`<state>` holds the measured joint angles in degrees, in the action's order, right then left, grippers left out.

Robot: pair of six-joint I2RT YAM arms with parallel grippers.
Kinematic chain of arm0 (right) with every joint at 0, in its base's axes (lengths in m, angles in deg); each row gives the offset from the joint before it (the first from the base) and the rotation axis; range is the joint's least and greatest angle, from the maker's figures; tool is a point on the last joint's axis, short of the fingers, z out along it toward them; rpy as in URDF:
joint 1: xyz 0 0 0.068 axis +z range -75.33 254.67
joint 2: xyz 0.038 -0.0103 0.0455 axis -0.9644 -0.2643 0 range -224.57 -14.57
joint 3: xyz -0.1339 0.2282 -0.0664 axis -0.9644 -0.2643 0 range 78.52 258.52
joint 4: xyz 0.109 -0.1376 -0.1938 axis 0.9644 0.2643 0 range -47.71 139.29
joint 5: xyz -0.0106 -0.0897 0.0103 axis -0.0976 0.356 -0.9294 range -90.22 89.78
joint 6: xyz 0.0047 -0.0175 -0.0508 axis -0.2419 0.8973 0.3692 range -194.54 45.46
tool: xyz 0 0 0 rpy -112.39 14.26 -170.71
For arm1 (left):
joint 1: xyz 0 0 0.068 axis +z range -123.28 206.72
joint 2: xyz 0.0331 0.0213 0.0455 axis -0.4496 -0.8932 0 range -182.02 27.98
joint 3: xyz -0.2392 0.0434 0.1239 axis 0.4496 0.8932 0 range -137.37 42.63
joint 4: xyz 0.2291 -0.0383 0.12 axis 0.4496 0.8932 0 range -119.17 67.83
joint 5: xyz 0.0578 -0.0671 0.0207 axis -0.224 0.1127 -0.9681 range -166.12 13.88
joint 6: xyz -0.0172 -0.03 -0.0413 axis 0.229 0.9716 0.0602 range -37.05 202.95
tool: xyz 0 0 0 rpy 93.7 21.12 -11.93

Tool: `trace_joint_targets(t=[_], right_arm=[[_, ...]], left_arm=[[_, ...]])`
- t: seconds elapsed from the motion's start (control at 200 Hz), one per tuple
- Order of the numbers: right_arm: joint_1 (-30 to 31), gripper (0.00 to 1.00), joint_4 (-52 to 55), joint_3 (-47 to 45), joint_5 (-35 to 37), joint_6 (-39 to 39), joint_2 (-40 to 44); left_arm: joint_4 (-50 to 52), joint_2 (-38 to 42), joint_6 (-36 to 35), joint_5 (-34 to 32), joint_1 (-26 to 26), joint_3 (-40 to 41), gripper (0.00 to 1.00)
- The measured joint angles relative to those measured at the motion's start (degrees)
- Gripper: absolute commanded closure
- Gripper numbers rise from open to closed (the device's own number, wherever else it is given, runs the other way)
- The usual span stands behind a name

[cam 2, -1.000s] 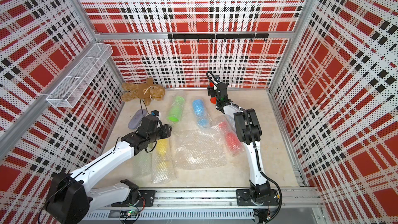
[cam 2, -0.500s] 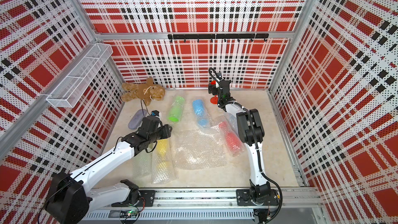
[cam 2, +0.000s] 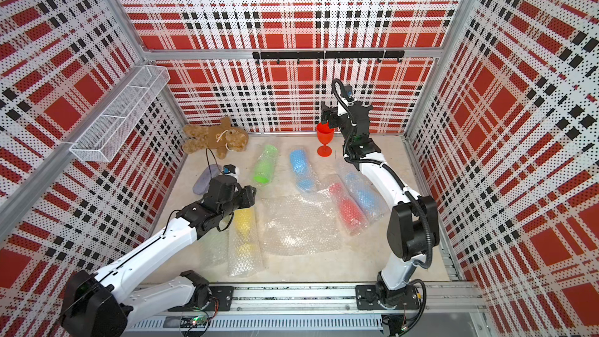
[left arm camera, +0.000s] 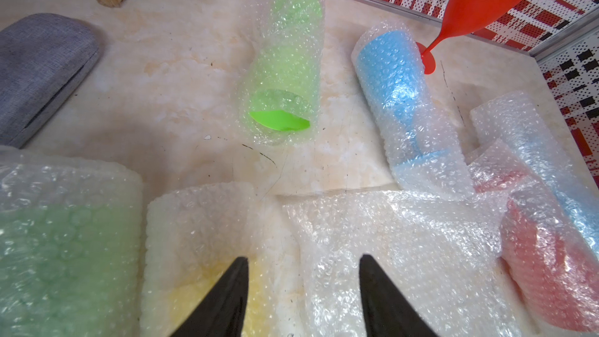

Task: Unpack wine glasses from bubble wrap
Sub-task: Place the wine glass at the center of the board, then pick up the bubble wrap from the center of the board.

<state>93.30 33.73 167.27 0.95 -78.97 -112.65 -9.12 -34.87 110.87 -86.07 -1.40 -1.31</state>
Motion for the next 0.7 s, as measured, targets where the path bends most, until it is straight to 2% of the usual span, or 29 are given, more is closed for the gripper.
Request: trace_joint_targets(t=[0.24,0.291,0.406,0.701], right_arm=[[6.3,0.03,21.5,1.5,-2.9,-2.1,-1.9],[7.5,0.0,26.6,5.0,-3.4,-3.8,-5.4],[8.3,0.0,34.9,15.4,-4.7,-5.6,-15.8],[10.1,0.0,48.2,33.3,-1.9,-6.3,-36.4]], left_arm=[[0.9,3.5,-0.6,-3.3,-1.4,-0.8,0.43],[0.8,3.9,-0.9,-4.0,-1.5,-0.8,0.43],[0.5,4.0,-1.4,-4.1,-1.4,-0.8,0.43],[0.5,4.1,-1.6,-4.3,-0.8,-0.7,0.43]])
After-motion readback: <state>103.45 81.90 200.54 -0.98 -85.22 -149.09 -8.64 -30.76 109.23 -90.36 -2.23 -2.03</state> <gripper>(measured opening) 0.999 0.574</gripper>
